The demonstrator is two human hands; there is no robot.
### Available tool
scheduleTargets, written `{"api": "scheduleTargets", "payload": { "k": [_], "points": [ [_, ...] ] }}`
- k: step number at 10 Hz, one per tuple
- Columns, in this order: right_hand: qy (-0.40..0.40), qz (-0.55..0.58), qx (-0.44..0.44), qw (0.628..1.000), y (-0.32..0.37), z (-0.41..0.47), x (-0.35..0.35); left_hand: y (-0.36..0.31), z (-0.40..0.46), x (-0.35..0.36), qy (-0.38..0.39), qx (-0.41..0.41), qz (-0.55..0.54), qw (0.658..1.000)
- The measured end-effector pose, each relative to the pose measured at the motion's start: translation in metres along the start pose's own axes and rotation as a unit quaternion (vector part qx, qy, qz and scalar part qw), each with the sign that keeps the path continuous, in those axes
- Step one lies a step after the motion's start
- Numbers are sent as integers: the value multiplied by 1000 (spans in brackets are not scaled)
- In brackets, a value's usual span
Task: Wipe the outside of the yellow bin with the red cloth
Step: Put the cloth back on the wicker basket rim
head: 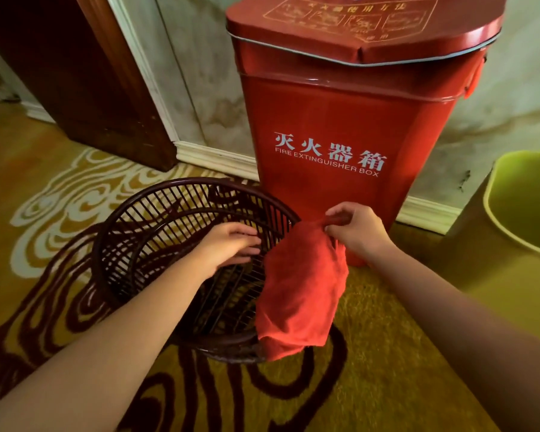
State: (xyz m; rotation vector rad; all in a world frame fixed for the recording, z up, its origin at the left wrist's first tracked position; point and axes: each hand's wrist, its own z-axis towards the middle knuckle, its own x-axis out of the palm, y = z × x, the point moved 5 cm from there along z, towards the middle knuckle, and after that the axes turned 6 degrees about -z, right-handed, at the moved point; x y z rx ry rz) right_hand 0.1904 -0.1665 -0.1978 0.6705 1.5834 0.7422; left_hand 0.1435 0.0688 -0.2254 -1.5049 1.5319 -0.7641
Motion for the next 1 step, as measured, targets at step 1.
{"api": "scheduleTargets", "payload": {
  "k": [1],
  "points": [
    [19, -48, -20, 998, 18, -3, -12, -24, -12, -7, -12, 21, 30, 999]
  ]
}}
